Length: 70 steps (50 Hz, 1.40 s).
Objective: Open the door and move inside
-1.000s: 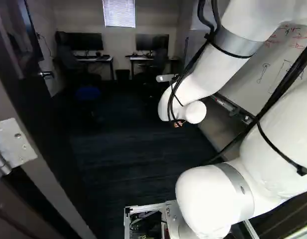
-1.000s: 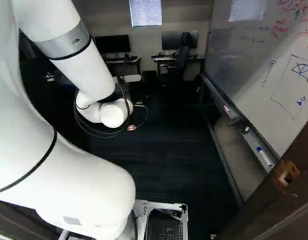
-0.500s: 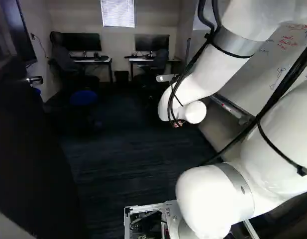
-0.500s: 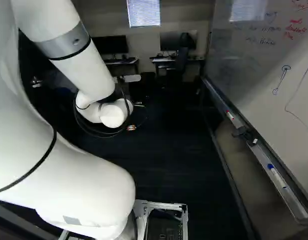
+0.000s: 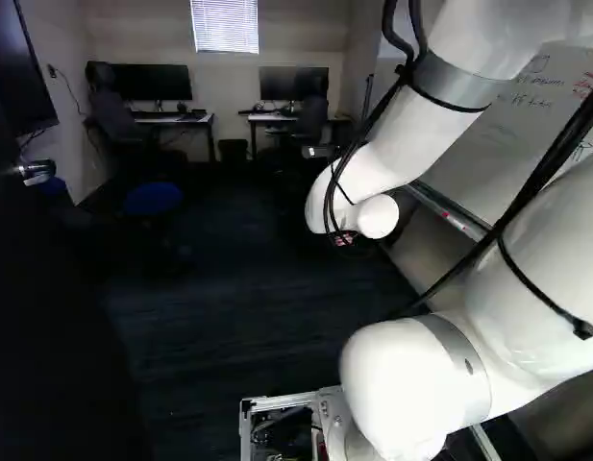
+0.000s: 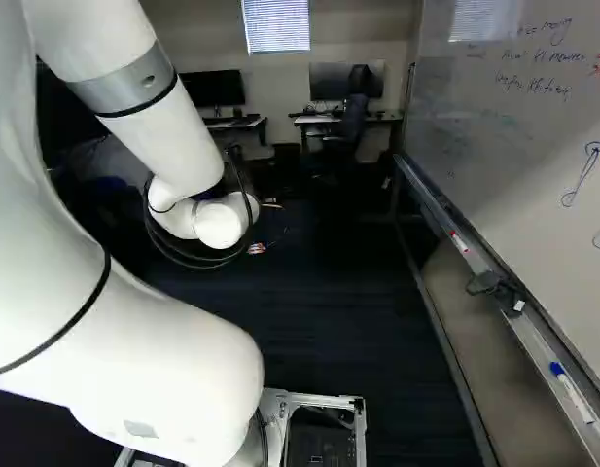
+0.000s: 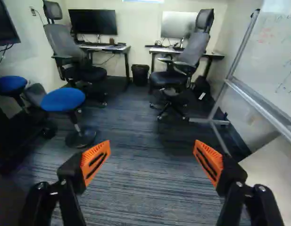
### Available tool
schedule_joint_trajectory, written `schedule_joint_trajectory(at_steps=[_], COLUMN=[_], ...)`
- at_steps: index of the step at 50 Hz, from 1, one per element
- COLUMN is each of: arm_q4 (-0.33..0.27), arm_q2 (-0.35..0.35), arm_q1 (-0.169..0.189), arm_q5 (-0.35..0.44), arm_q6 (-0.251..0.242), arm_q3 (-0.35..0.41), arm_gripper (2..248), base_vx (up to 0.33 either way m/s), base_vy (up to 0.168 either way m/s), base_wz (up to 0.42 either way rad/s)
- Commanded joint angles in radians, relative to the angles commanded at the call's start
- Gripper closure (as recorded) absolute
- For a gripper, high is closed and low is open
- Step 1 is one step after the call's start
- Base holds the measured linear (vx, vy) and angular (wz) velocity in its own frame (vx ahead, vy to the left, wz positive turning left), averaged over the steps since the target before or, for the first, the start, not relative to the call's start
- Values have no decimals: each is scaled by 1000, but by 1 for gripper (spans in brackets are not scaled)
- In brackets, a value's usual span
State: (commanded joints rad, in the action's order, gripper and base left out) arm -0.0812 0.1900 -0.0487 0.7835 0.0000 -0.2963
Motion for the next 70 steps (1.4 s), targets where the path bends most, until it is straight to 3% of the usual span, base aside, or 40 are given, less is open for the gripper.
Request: schedule_joint_trajectory(at_steps=[70], arm_q4=[0], arm_q2=[0], arm_q1=[0], arm_q5=[0], arm_q6=[0], arm_q3=[0], arm_gripper=[3], base_vx=[235], base_vy=[1], base_wz=[-23])
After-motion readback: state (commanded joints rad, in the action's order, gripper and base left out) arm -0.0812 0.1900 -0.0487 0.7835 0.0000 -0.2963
